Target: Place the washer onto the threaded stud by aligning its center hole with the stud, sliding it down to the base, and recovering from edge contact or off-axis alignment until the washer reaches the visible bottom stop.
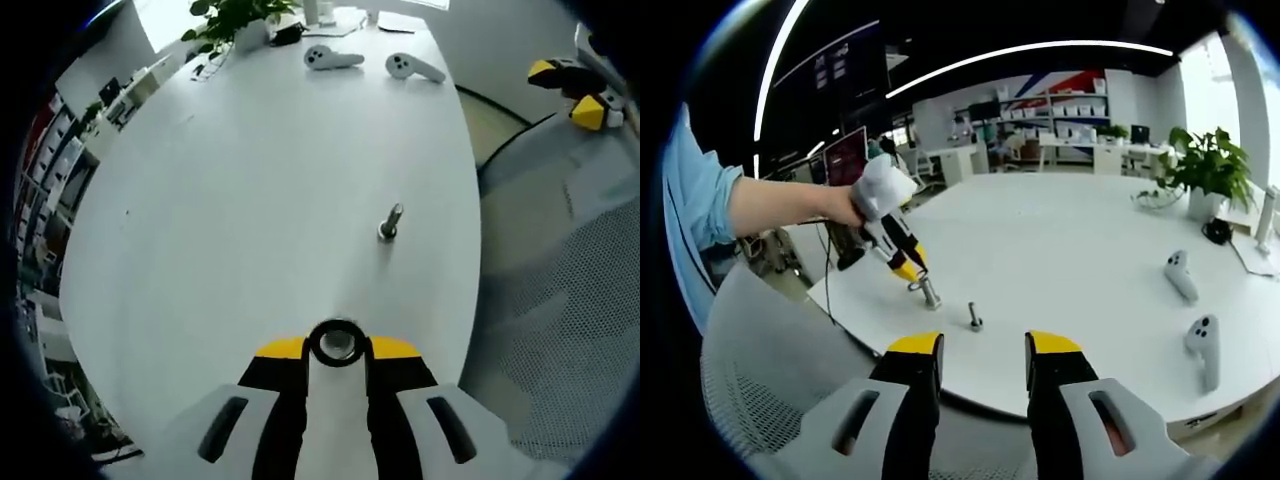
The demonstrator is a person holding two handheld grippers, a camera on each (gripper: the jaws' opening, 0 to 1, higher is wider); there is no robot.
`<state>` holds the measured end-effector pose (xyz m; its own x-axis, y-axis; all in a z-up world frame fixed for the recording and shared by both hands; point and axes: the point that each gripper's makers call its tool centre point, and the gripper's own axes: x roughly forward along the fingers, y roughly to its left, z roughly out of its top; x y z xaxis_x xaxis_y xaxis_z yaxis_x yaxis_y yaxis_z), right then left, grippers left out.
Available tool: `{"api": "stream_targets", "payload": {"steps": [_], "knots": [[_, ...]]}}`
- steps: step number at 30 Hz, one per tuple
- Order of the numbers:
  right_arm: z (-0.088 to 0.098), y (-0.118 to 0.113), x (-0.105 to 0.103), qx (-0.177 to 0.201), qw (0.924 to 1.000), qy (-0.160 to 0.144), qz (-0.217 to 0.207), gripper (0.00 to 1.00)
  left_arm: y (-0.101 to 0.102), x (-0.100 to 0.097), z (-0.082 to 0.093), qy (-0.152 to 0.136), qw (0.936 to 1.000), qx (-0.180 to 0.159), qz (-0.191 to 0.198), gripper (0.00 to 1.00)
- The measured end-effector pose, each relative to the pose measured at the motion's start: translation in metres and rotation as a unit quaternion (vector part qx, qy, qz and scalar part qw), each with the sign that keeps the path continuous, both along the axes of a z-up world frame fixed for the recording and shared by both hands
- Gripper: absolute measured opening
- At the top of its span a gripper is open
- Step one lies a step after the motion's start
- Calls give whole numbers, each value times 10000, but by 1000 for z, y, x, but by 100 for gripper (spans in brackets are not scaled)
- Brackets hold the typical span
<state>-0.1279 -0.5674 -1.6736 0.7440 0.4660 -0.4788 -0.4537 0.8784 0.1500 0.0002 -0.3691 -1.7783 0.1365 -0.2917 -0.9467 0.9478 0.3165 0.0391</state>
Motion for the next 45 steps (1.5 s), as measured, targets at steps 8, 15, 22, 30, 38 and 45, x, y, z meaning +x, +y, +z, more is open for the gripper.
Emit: {"api": "stream_targets", "payload": {"steps": [8,15,22,30,38,45], "knots": [[0,0,0,10,10000,0,-7,35,-2,-1,-10,20,9993,306,-191,19],[0,0,0,16,10000,13,1,34,-7,3,-11,46,9990,394,-222,19],[-1,0,0,7,10000,28,-17,34,-8,4,-13,12,9954,778,-555,19],[-2,0,0,-6,10000,54,1,34,-10,3,-20,163,9834,1463,-1056,19],[-1,0,0,14,10000,39,-22,34,-9,4,-43,304,9828,1559,-941,19],[-2,0,-1,-10,10000,73,-2,34,-8,2,-57,359,9832,1570,-855,19]]}}
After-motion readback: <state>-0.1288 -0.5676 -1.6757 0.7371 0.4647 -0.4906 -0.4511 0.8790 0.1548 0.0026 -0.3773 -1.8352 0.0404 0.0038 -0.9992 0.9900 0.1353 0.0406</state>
